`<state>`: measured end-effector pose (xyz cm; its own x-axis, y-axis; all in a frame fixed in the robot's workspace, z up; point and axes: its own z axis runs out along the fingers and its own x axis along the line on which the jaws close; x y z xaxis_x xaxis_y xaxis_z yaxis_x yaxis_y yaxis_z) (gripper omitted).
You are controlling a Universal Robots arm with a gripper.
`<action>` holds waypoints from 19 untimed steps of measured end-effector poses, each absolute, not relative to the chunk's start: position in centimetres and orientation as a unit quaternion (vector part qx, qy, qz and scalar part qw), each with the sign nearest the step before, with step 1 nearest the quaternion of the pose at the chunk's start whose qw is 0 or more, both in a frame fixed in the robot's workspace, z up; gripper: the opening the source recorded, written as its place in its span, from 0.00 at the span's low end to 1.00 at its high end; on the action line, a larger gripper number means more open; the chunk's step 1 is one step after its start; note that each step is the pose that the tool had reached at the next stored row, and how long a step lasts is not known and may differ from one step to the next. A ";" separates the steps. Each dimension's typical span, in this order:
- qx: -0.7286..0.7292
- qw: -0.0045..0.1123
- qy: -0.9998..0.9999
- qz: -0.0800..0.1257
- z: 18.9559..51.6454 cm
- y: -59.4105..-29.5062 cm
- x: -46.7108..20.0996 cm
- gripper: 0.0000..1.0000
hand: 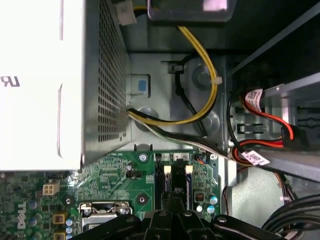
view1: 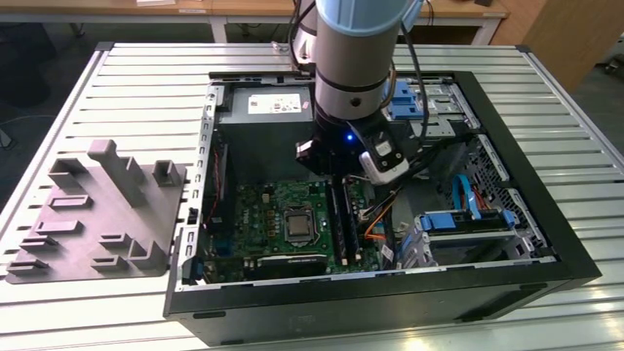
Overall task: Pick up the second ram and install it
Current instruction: 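Press down the second ram until it locks into place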
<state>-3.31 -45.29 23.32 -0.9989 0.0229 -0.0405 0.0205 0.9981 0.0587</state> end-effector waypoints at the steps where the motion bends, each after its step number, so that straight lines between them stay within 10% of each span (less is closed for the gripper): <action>1: 0.011 0.021 0.999 0.029 23.3 -45.4 -3.3 0.10; 19: 0.011 0.021 0.999 0.028 23.3 -50.1 -3.3 0.10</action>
